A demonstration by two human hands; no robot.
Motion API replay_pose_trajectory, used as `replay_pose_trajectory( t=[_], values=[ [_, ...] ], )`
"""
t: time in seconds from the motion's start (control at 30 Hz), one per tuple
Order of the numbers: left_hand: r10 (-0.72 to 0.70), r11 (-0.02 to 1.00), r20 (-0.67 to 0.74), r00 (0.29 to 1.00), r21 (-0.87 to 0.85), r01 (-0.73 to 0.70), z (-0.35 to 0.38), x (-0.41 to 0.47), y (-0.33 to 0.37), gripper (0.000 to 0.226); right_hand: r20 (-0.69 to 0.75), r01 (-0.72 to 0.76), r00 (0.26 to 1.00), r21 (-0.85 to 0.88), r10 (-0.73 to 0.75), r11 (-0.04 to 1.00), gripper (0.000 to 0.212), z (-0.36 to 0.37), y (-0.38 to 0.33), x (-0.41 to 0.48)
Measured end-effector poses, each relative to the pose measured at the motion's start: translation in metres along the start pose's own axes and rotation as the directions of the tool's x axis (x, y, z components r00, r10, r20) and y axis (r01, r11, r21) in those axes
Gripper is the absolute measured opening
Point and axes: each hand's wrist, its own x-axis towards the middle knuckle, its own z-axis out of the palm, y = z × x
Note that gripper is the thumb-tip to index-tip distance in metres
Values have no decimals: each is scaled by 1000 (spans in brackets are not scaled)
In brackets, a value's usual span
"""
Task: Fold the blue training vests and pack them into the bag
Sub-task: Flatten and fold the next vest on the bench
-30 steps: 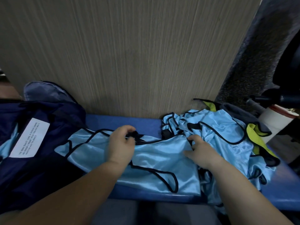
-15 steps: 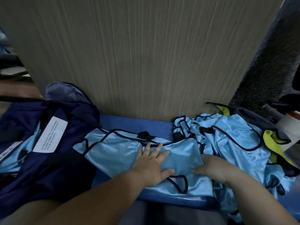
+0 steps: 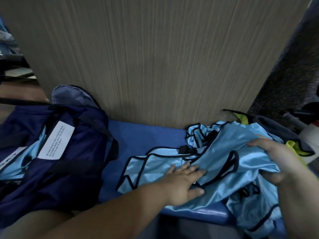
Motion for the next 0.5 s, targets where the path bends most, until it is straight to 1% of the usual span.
replay_pose_trajectory(
  t=[0.03,0.07,0.13,0.17,0.2,0.23,0.27,0.3,0.33,0.37,0.4,0.47,0.5],
  values=[
    [-1,1000,-7,1000,-19,1,0,0,-2,62,3,6,1000,8,-6,1000,108,-5,0,3],
    [-6,999,-22,1000,-32,5,-1,-1,-5,62,13,14,1000,1,-14,1000,108,-8,-2,5],
    [-23,999,-66,998,-43,21,-4,-5,-13,61,35,6,999,1,-6,1000,89,-2,-5,3],
    [-45,995,-84,996,-94,37,-6,-7,-18,59,58,-2,998,11,1,1000,76,5,-6,2],
    [-88,974,-109,990,-219,62,-10,-10,-22,56,91,0,996,22,-2,1000,63,14,-6,1],
    [-151,913,-141,978,-400,83,-13,-12,-26,51,121,7,993,21,-10,1000,50,25,-4,0],
    [-230,806,-170,958,-585,90,-17,-14,-31,45,133,9,991,-4,-9,1000,37,37,-2,-2],
    [-322,676,-182,929,-731,91,-21,-16,-35,38,158,12,987,-44,-5,999,27,52,1,-5],
    [-410,551,-188,893,-831,78,-26,-17,-39,32,177,19,984,-83,-4,996,21,68,4,-8],
    [-480,430,-178,859,-901,53,-31,-18,-44,31,189,29,982,-123,-5,992,19,84,8,-10],
    [-527,305,-152,836,-952,19,-36,-20,-46,35,202,46,979,-169,-11,985,19,100,13,-11],
    [-572,76,-69,817,-997,-31,-45,-27,-51,49,234,89,972,-260,-27,962,22,131,29,-12],
    [-582,-7,-30,813,-999,-42,-48,-31,-53,56,258,104,966,-303,-23,947,31,145,39,-12]
  ],
)
